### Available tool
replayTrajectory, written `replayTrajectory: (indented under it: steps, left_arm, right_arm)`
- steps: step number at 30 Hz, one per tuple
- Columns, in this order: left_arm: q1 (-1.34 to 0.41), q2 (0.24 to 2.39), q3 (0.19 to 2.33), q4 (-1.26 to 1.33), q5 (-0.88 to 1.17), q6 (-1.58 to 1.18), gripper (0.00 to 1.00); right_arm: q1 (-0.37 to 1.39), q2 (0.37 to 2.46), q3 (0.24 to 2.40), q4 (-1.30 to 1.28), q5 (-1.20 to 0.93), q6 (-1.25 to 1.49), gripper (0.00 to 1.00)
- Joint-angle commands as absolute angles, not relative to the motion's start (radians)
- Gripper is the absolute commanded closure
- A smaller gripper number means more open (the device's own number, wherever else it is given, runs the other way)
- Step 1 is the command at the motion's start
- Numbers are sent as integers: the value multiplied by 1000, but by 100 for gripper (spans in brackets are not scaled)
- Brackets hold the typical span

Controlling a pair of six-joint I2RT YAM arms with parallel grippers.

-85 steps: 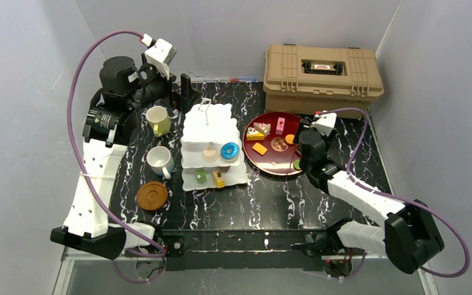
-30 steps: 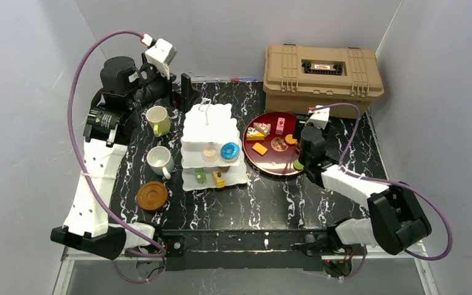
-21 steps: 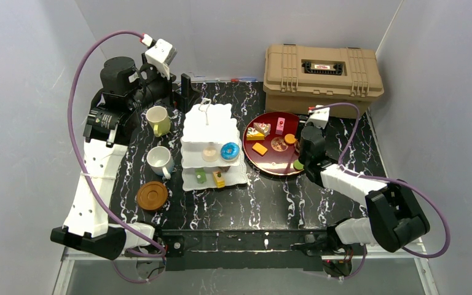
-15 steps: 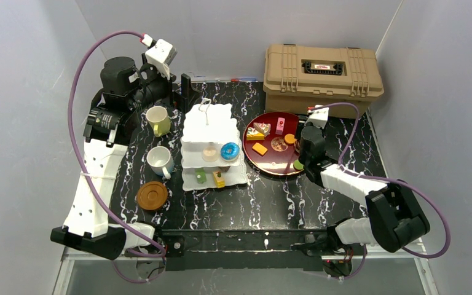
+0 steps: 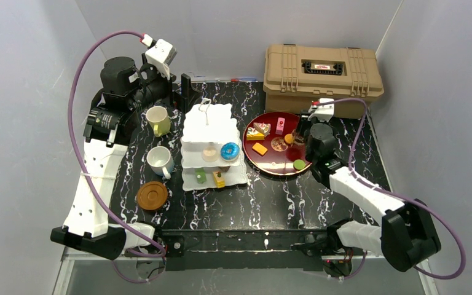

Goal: Serve the afternoon tea
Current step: Pick up the desert from the tray.

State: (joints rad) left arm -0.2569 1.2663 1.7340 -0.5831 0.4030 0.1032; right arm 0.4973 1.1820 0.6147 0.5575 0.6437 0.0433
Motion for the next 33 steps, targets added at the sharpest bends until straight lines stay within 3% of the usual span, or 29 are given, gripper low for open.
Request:
replayTrajectory:
  steps: [1, 15, 23, 33]
  left_arm:
    - [-252, 1241, 1728, -571, 406, 102, 1]
    - [-252, 1237, 1718, -571, 406, 95, 1]
    - [-253, 1228, 1714, -566, 401, 91, 1]
    - [-253, 1223, 1711, -565, 396, 95, 1]
  right_arm:
    - [495, 1087, 730, 520, 502, 38, 72]
    - [537, 1072, 1122, 195, -33, 139, 72]
    - [588, 1112, 1180, 155, -101, 163, 71]
    - [614, 1262, 1174, 297, -181, 175, 71]
